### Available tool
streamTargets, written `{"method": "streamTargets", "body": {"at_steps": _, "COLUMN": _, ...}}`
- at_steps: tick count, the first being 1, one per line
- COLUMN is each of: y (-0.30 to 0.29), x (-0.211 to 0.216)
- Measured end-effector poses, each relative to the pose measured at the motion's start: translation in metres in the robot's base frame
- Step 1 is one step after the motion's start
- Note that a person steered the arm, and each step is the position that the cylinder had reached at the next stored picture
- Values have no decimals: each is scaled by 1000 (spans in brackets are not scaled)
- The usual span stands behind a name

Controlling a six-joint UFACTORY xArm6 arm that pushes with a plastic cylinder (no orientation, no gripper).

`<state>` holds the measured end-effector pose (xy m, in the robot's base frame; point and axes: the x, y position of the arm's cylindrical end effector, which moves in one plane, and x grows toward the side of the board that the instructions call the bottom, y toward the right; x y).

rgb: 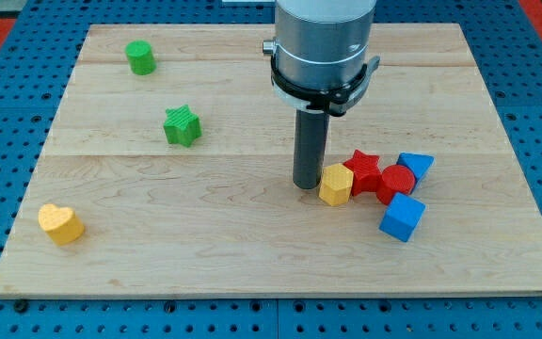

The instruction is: Push the hexagon into the red circle

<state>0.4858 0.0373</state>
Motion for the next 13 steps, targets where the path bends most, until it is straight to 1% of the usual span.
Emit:
{"method": "streamTargets", "body": {"at_steps": 2, "y": -4, "x": -1}}
{"method": "streamTargets", "body": {"at_steps": 6, "y": -10, "x": -18}}
{"method": "streamTargets", "body": {"at_steps": 7, "y": -11, "x": -41}}
{"method": "streamTargets", "body": {"at_steps": 8, "y": 1, "x": -47}}
{"method": "streamTargets", "body": {"at_steps": 9, "y": 13, "x": -35}}
{"method": "streamTargets", "body": {"at_steps": 10, "y": 4, "x": -24}}
{"method": "streamTargets", "body": {"at_steps": 11, "y": -1, "x": 4}}
{"method": "streamTargets", "body": {"at_steps": 12, "y": 50, "x": 6}}
{"method": "streamTargets", "body": {"at_steps": 13, "y": 27, "x": -18}}
